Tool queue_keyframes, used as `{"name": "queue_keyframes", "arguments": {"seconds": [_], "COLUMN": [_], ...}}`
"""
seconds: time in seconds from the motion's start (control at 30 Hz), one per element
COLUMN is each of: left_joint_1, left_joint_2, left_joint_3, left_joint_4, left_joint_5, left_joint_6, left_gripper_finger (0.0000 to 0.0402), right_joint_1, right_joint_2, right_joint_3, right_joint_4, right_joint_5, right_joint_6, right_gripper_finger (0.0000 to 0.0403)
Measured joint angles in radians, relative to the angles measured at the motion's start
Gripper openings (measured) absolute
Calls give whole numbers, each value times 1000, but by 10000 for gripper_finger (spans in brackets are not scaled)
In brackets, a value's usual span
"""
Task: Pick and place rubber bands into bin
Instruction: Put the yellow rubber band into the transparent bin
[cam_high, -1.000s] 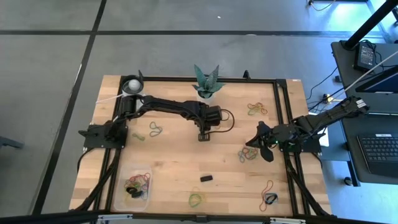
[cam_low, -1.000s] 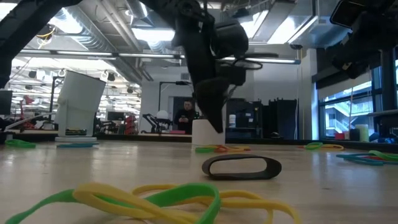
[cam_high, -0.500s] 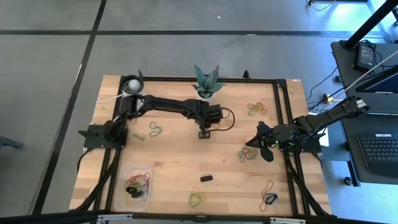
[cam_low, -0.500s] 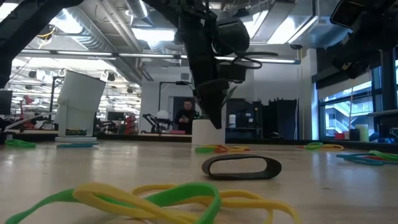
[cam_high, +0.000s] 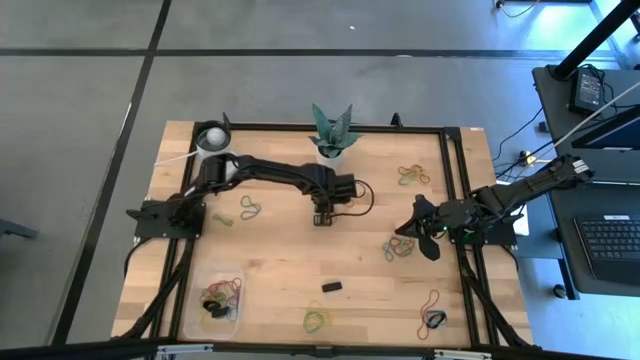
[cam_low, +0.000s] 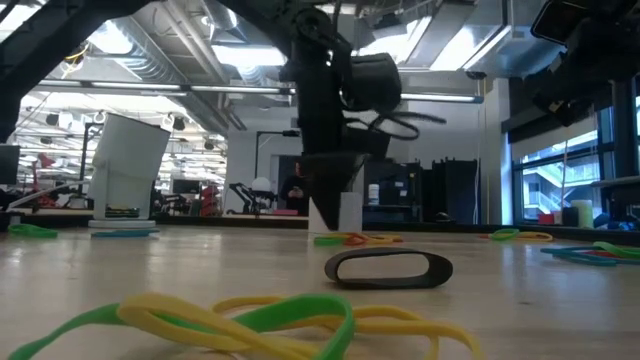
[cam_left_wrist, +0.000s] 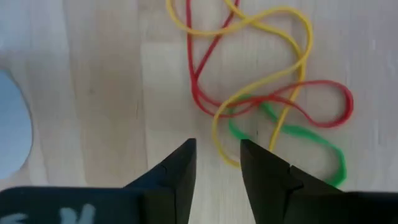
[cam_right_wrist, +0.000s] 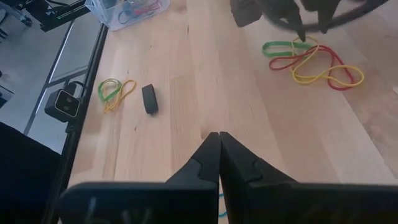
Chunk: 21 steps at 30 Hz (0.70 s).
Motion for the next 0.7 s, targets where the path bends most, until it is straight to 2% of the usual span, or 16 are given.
{"name": "queue_keyframes", "arguments": {"seconds": [0.27,0.37,0.5,0.7], "left_joint_1": [5,7,4,-20], "left_joint_2": [25,25,26,17], "left_joint_3": [0,1,1,27], "left_joint_4": [32,34,33,-25], "left_joint_5": [2,27,36,-3], "left_joint_6": [-3,27,37,29], "left_gripper_finger": [112,85,18,3], "right_joint_1": [0,0,0,0], "right_joint_2": [0,0,0,0], "right_joint_3": [0,0,0,0], "right_joint_4": [-1,-4,-4,-5], "right_joint_5": [1,7,12,16], "right_joint_6": [-4,-6,-7,-18], "right_gripper_finger": [4,4,4,4]}}
